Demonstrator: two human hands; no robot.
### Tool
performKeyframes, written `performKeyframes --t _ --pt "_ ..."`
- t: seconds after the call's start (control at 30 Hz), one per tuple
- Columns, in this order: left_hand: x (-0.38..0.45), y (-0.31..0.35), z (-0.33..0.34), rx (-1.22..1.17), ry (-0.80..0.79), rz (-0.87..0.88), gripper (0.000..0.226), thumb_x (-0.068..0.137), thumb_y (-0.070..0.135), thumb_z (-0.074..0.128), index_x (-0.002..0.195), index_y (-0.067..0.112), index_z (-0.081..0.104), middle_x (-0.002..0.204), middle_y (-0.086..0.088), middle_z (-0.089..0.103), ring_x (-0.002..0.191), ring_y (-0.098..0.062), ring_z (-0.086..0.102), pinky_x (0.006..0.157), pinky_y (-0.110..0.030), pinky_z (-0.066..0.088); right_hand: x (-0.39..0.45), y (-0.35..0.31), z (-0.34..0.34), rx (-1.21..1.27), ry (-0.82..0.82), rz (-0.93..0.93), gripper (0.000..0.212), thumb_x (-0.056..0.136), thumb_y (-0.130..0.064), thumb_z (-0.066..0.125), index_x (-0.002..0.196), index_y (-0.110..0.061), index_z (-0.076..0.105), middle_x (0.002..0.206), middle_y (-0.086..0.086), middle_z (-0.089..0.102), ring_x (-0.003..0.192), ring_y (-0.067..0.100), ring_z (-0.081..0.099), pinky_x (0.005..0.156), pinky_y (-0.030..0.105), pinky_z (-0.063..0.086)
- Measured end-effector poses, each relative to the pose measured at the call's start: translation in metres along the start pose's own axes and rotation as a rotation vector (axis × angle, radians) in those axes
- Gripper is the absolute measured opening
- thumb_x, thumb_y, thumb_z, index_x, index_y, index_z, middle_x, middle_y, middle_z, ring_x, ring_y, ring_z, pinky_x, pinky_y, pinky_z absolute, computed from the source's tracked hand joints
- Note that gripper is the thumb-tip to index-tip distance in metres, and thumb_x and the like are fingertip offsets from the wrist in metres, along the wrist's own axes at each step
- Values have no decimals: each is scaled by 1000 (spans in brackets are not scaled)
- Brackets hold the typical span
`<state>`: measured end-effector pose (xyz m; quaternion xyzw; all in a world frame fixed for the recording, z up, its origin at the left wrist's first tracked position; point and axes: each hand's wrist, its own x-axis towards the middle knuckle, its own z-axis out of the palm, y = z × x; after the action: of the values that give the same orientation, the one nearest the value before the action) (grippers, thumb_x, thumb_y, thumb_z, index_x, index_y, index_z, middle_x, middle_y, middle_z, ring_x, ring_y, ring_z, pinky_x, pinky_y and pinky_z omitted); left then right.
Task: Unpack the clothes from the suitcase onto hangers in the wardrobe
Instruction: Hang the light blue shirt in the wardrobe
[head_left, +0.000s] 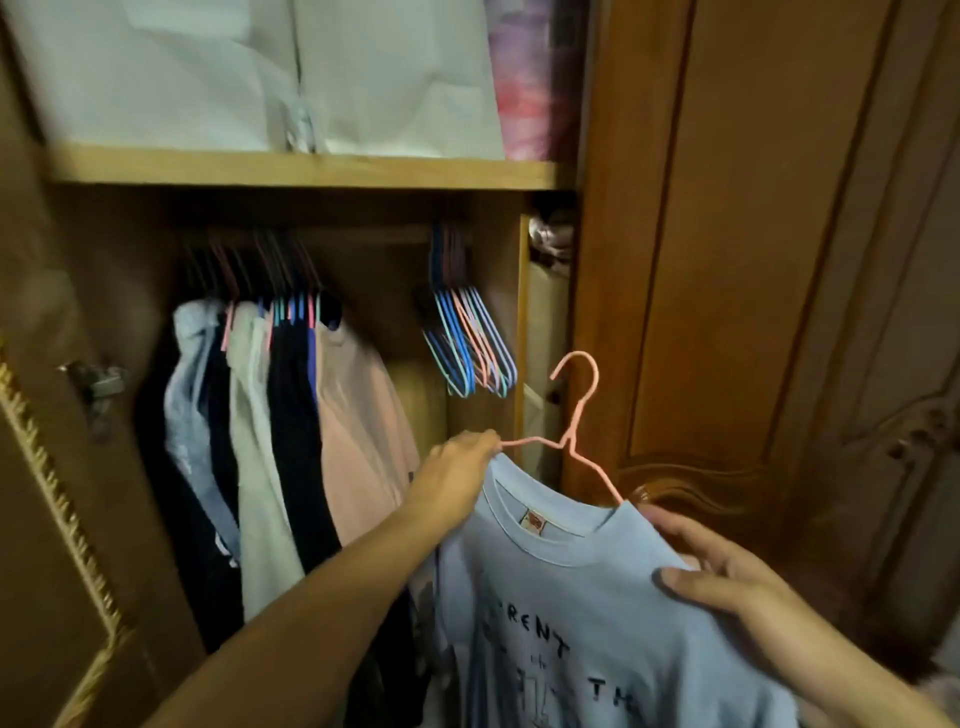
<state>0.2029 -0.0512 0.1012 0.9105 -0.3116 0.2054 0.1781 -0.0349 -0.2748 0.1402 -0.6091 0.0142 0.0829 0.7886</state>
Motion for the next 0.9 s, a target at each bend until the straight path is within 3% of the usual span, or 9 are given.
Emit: performKeyframes --t 0.13,0.23,0.33,0.4,0.5,0.57,0.67,0.73,0.9 --pt "40 -29 -38 24 54 -106 13 103 35 47 106 26 56 113 -6 66 101 -34 64 82 -42 53 26 -36 40 -255 83 -139 34 92 3 59 122 -12 66 108 15 74 98 33 72 82 40 60" --pt "54 -43 -88 -4 208 -76 31 100 24 53 129 18 62 128 -11 61 114 -35 61 94 -45 50 45 -53 69 -526 149 -322 33 93 3 59 110 -23 71 97 -2 77 88 13 73 71 20 57" --pt "49 -72 -149 206 542 -48 50 79 10 55 128 11 62 129 -17 57 117 -37 55 98 -49 46 88 -34 97 -847 266 -436 40 86 1 65 105 -34 68 87 -16 73 80 -7 63 70 11 48" --pt "47 -94 -190 377 674 -157 70 71 12 59 141 13 52 145 -24 41 137 -43 36 115 -54 31 123 -11 113 -918 326 -458 44 87 -7 64 118 -36 61 90 -15 67 84 0 60 77 20 47" --pt "46 -122 -231 629 627 -271 91 74 18 67 156 22 30 151 -26 26 144 -47 21 123 -55 3 168 -5 133 -918 425 -479 40 91 -13 58 124 -34 56 107 -4 66 103 20 62 84 30 46" --pt "41 -139 -243 766 608 -211 93 72 22 71 157 22 32 145 -25 30 137 -45 30 122 -57 9 190 -20 140 -937 449 -534 40 90 -11 55 122 -33 56 106 -1 67 104 24 62 83 34 48" --pt "40 -142 -253 811 821 -103 86 71 23 69 151 17 39 140 -19 33 129 -39 36 108 -52 25 224 -65 146 -978 470 -603 38 89 -10 54 118 -36 54 82 -5 61 85 23 62 68 33 44" --pt "50 -133 -263 798 910 -87 82 77 28 59 154 16 34 149 -19 29 140 -39 29 113 -51 22 251 -94 153 -980 466 -659 36 90 -12 52 120 -31 56 80 -2 60 85 26 62 67 35 41" --pt "74 -131 -278 806 604 -238 96 88 52 50 162 20 -2 167 -20 -1 154 -40 -9 125 -54 -3 318 -131 177 -986 386 -679 27 95 -15 51 120 -18 61 106 8 68 92 27 61 72 36 48"
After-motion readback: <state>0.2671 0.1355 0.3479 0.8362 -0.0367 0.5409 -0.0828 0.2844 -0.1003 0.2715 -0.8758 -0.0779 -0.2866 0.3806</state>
